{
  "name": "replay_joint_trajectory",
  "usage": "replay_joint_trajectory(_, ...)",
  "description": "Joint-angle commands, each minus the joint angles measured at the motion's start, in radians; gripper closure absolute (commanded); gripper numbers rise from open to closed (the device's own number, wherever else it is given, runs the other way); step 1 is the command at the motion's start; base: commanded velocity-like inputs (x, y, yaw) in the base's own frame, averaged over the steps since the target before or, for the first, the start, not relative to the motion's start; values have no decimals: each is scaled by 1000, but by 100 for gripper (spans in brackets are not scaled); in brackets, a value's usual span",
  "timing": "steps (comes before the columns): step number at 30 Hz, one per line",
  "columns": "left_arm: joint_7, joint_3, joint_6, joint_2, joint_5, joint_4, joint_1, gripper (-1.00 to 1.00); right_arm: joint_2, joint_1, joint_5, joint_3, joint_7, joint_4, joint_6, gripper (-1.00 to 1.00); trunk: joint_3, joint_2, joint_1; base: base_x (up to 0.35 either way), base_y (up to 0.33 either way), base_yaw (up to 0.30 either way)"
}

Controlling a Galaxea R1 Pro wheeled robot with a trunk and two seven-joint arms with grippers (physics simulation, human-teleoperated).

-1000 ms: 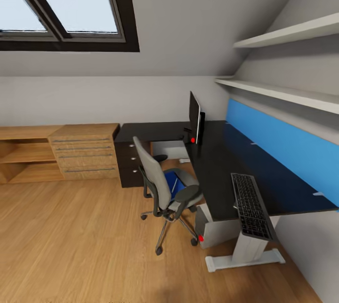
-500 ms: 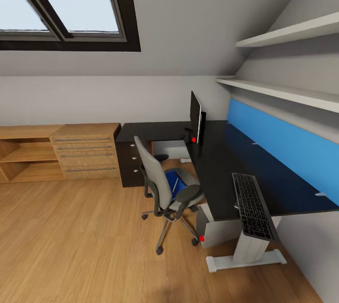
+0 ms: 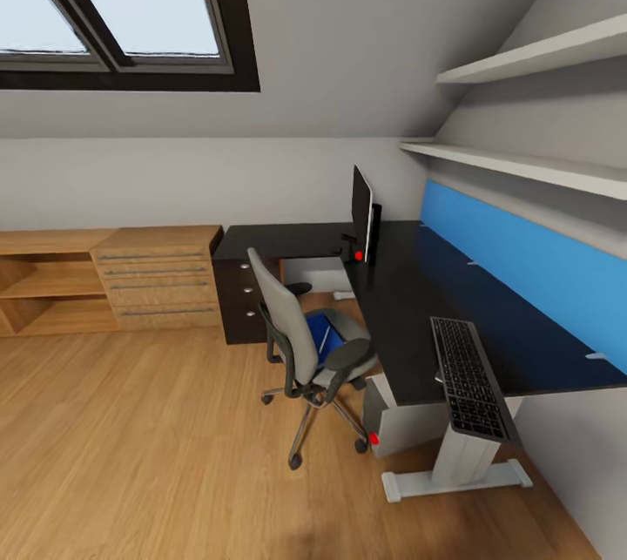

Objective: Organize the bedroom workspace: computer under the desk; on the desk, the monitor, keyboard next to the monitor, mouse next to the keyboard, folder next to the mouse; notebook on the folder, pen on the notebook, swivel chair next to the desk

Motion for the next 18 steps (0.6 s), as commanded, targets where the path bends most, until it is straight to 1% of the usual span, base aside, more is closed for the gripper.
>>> replay_joint_trajectory(1,1,2,-1,0,-1,0,0,-100,0,-1,1,-2,0,1,-3,-100,-4,-8,4,0,0,0)
replay_joint_trajectory(8,1,2,-1,0,-1,6,0,-100,1,-1,-1,-2,-1,1,-3,-100,-26,-57,31,0,0,18)
replay_joint_trajectory(11,1,2,-1,0,-1,6,0,-100,2,0,-1,-3,-2,1,-3,-100,-36,-78,42,0,0,168)
replay_joint_trajectory(16,1,2,-1,0,-1,6,0,-100,1,-1,-2,-5,-2,1,-3,-100,-51,-113,62,0,0,238)
replay_joint_trajectory(18,1,2,-1,-1,-1,6,0,-100,0,-1,-2,-4,-2,1,-3,-100,-58,-127,69,0,0,107)
